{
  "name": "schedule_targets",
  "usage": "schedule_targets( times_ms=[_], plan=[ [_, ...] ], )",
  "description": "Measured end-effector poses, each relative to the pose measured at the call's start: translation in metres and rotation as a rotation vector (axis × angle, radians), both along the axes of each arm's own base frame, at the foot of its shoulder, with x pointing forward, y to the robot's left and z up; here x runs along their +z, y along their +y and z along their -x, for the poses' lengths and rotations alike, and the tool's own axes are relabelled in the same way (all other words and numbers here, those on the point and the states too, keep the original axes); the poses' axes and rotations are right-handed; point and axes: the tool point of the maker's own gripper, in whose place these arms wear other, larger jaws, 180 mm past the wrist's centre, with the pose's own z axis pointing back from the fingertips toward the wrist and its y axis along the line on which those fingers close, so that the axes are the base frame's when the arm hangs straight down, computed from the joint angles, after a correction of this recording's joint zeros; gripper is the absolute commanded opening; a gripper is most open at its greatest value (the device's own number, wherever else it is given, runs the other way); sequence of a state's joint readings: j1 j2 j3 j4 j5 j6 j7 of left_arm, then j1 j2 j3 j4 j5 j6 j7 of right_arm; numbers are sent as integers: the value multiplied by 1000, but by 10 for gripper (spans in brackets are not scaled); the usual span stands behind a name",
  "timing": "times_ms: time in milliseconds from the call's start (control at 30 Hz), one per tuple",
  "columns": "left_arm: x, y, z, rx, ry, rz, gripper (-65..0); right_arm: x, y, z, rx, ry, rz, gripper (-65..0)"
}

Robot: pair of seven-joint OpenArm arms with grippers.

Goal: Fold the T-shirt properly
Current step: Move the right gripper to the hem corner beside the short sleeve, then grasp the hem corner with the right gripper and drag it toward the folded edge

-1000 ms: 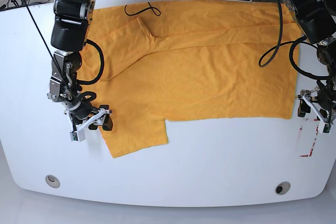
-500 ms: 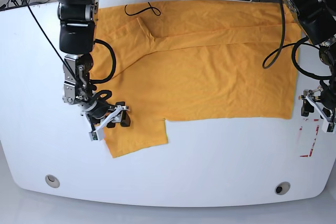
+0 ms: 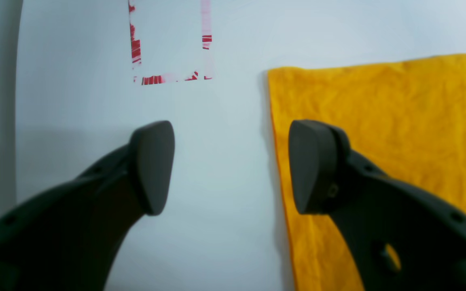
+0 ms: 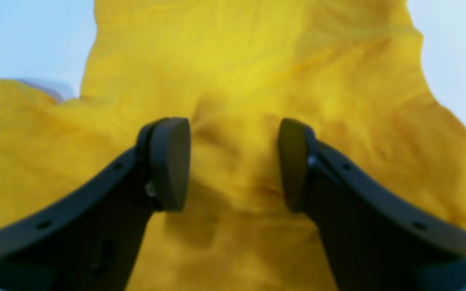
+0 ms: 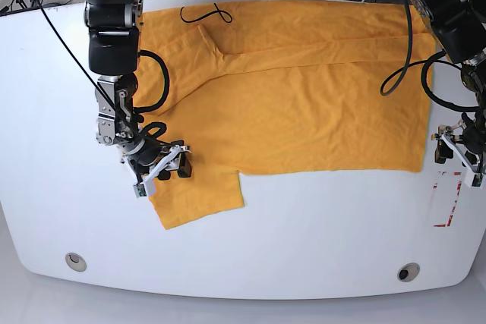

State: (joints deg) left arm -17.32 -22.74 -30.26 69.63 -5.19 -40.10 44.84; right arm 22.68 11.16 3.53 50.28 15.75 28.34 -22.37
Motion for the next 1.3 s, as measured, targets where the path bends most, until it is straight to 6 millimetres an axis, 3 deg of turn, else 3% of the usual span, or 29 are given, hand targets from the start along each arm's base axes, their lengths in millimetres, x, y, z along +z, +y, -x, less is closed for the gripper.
schedule_targets(
  times_ms=[600,733,1067,1300],
  plan=[
    [-16,0,3,6,34,33,-239,-4,-21,-16,-93,-8,-78,-323],
    [-16,1,3,7,33,34,-237,-4,-33,-18,-122,-25,-83,-326],
    [-11,2,-3,13,11,43,-239,3,-86,-25,-187,-31,-10,-324],
    [-12,1,-5,11,9,52,-239,9,-88,-30,-166,-14,-5,-328]
  ],
)
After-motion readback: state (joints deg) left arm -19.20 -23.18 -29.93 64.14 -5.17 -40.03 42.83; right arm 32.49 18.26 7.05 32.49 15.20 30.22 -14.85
